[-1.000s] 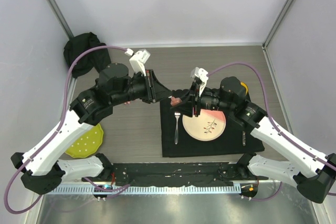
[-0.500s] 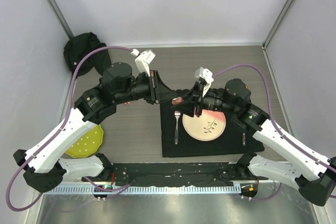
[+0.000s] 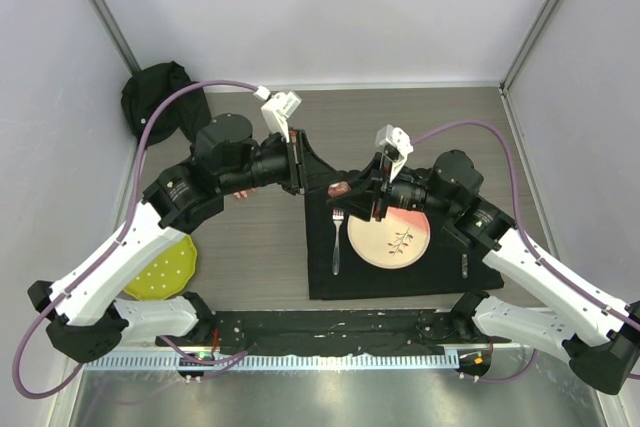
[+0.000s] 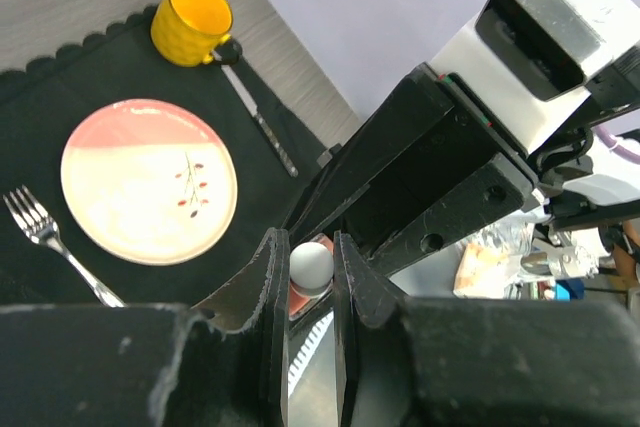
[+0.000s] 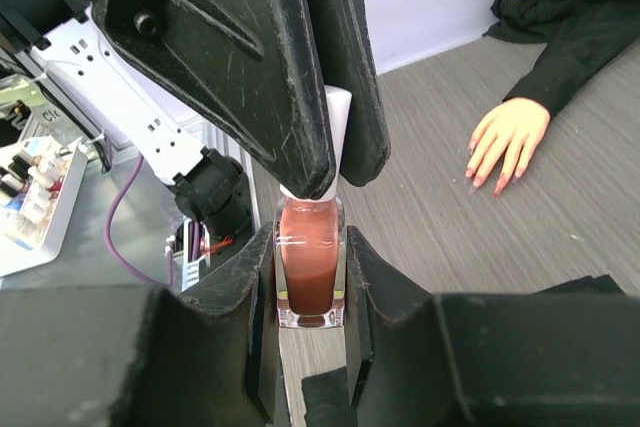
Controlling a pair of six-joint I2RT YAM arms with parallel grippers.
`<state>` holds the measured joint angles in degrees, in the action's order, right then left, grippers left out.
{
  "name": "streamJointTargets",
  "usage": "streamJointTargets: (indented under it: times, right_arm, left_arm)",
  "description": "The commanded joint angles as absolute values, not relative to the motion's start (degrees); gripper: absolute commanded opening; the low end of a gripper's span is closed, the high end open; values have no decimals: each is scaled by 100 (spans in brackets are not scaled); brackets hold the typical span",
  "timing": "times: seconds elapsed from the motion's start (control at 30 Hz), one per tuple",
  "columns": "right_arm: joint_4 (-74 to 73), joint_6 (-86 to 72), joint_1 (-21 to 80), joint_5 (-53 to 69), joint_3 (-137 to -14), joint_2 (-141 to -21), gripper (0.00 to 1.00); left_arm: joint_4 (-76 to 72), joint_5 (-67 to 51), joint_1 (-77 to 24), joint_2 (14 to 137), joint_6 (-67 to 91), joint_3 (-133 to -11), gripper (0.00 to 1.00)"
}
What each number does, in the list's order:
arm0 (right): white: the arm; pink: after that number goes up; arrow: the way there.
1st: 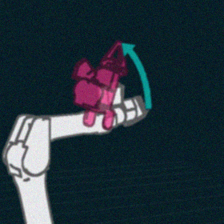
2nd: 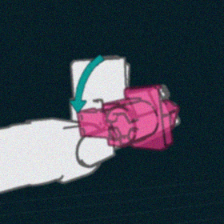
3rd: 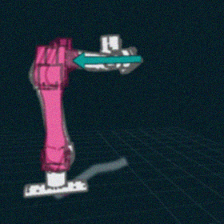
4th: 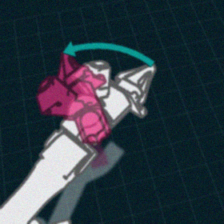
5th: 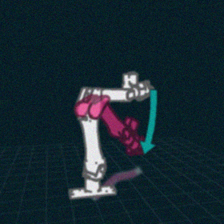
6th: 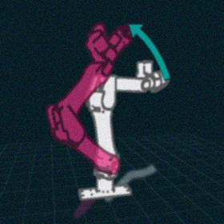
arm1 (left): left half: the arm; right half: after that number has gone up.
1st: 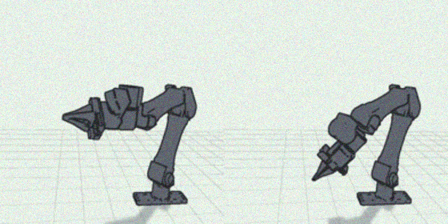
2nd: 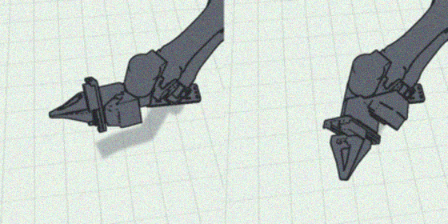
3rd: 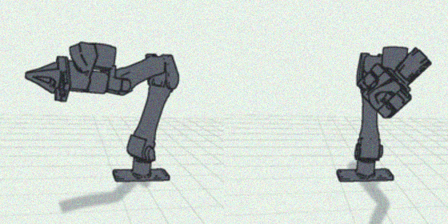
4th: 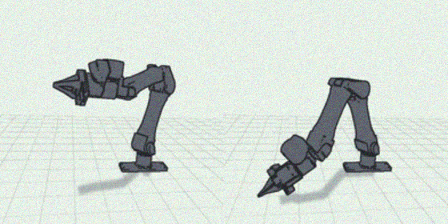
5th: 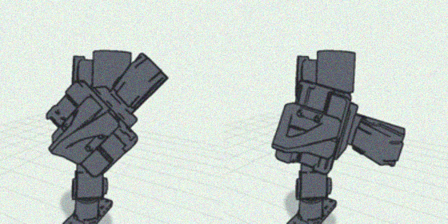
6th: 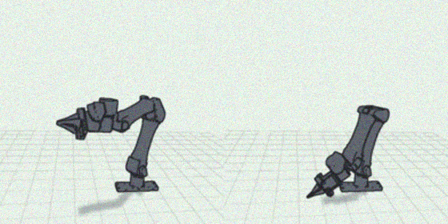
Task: Paint the nails
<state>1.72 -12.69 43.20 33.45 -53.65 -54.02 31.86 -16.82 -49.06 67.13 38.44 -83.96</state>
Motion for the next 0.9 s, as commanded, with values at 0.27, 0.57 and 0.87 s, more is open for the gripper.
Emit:
streamJointTargets:
  times: [0.27, 0.57, 0.87]
  right_arm:
    - [2951, -2240, 4386, 2627, -5388, -5290, 1]
    - [2962, -2180, 4386, 2583, -5467, -5414, 1]
    - [3173, -2119, 4386, 2716, -5309, -5546, 1]
  left_arm:
    - [2453, -1872, -5308, 6355, 4227, -7541, 0]
    - [2794, -1618, -5432, 6416, 3929, -7734, 0]
    - [3225, -1494, -5432, 6521, 3507, -8480, 0]
